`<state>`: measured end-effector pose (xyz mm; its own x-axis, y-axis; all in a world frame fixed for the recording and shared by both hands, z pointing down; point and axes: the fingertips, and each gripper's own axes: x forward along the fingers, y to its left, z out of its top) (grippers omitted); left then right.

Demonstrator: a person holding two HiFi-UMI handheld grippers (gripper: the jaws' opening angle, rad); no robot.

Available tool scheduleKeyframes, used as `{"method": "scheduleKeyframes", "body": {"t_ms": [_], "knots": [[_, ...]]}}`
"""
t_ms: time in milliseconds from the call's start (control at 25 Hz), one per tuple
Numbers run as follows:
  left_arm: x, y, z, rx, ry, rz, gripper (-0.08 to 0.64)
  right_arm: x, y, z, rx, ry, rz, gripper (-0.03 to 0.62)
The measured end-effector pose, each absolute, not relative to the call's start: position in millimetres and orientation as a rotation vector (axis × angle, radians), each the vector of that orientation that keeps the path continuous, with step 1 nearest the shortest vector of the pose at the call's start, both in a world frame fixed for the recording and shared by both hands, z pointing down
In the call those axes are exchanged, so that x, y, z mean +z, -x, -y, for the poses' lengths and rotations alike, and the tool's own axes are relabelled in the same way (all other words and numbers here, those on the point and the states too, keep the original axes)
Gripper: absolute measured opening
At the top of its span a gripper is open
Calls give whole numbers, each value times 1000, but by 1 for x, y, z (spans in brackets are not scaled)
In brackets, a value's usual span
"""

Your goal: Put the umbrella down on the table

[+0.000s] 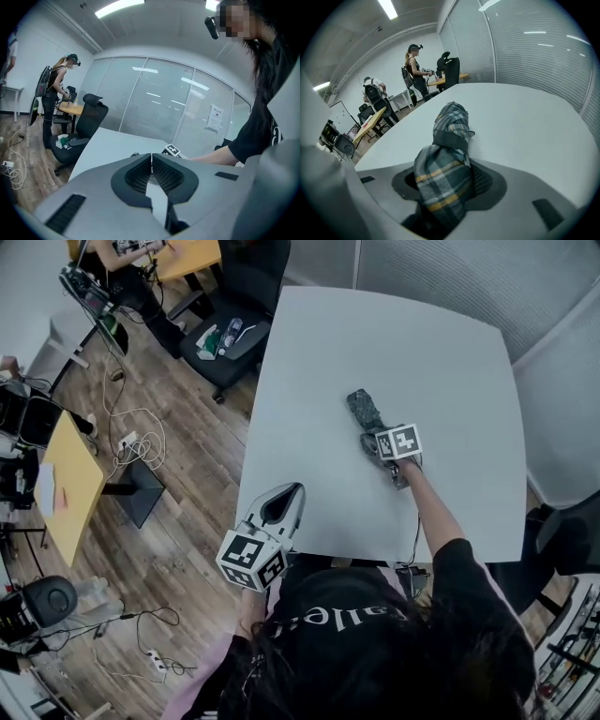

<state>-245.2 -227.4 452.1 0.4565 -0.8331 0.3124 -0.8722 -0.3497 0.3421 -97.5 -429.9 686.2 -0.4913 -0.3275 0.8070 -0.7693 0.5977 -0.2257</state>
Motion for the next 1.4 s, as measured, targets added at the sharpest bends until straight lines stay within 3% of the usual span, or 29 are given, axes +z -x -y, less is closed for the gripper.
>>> {"method": "scheduleKeyframes", "body": {"t_ms": [920, 1400], "knots": [[465, 267, 223, 95, -2204, 1437, 25, 701, 95, 426, 646, -843, 2059, 282], [462, 262, 228, 84, -2266, 1355, 25, 594, 86, 401, 724, -1033, 2342, 281]]}}
